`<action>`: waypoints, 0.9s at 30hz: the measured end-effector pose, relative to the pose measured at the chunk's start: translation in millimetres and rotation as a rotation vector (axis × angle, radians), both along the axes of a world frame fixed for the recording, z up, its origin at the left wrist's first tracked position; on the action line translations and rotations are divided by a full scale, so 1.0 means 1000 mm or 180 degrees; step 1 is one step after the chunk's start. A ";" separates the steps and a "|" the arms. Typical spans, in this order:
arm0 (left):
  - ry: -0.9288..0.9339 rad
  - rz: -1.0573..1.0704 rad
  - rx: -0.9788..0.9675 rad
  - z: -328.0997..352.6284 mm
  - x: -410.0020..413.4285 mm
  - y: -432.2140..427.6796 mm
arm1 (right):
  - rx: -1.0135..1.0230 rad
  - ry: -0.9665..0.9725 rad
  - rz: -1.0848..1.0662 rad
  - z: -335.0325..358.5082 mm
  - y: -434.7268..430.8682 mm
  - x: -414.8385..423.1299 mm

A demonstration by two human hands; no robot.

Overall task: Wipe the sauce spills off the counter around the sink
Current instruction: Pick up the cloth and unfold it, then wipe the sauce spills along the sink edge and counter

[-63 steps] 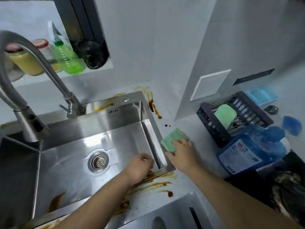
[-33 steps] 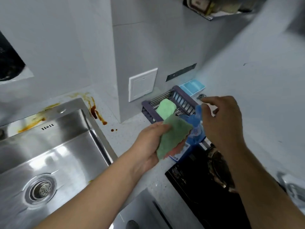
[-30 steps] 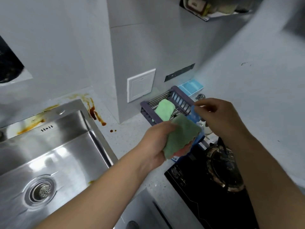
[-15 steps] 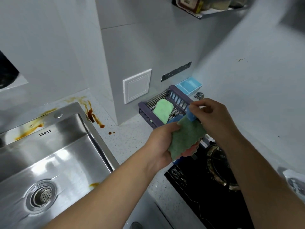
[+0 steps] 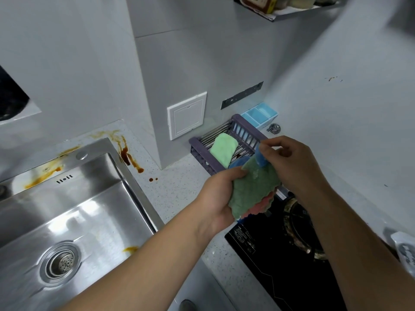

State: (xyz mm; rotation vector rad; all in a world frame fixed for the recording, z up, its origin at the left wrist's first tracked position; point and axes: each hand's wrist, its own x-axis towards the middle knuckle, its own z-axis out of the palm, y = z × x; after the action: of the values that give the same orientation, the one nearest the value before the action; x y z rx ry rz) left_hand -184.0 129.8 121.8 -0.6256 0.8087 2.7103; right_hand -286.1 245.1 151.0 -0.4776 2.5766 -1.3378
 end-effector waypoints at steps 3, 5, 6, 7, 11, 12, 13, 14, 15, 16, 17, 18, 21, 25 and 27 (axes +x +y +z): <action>-0.0058 0.0011 0.0100 -0.003 0.006 -0.006 | 0.0171 0.0470 -0.0004 0.006 -0.002 0.011; -0.0211 0.0128 0.0112 -0.009 0.017 -0.017 | 0.0082 0.1136 -0.0055 0.013 -0.010 0.031; -0.0288 0.0168 0.0097 -0.013 0.023 -0.021 | 0.0014 0.1460 0.0001 0.018 -0.011 0.043; -0.0364 0.0280 0.0067 -0.021 0.033 -0.029 | -0.0070 0.1692 0.0164 0.018 -0.016 0.055; -0.0840 0.0922 -0.0142 -0.054 0.079 -0.068 | -0.0340 0.0543 0.0626 -0.023 -0.042 0.099; -0.0949 0.1086 -0.0125 -0.060 0.090 -0.077 | -0.0268 -0.0112 0.0592 -0.042 -0.051 0.105; -0.1056 0.1241 -0.0134 -0.066 0.100 -0.085 | -0.0122 -0.0766 0.0594 -0.065 -0.060 0.109; -0.1134 0.1391 -0.0169 -0.072 0.108 -0.092 | -0.0001 -0.1422 0.0674 -0.084 -0.073 0.112; -0.1177 0.1496 -0.0240 -0.078 0.114 -0.097 | -0.0055 -0.2085 0.0767 -0.101 -0.085 0.114; -0.1223 0.1551 -0.0365 -0.084 0.119 -0.101 | -0.0287 -0.2715 0.0758 -0.114 -0.098 0.115; -0.1293 0.1571 -0.0519 -0.090 0.120 -0.105 | -0.0548 -0.3232 0.0714 -0.123 -0.113 0.114; -0.1350 0.1588 -0.0643 -0.094 0.119 -0.107 | -0.0701 -0.3482 0.0709 -0.130 -0.126 0.113; -0.1449 0.1744 -0.0788 -0.110 0.115 -0.116 | -0.0769 -0.3291 0.0427 -0.150 -0.156 0.105; -0.1770 0.1699 -0.1568 -0.139 0.123 -0.136 | 0.0140 -0.1272 0.0636 -0.156 -0.183 0.088; -0.1915 0.1752 -0.1635 -0.152 0.130 -0.145 | 0.0515 0.0056 0.1133 -0.163 -0.191 0.080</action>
State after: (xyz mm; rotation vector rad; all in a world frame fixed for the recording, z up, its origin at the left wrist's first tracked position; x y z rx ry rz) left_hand -53.6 -15.6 -30.4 -1.9020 1.2954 2.4523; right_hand -206.3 53.8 -11.6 -0.8702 2.4360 -1.0009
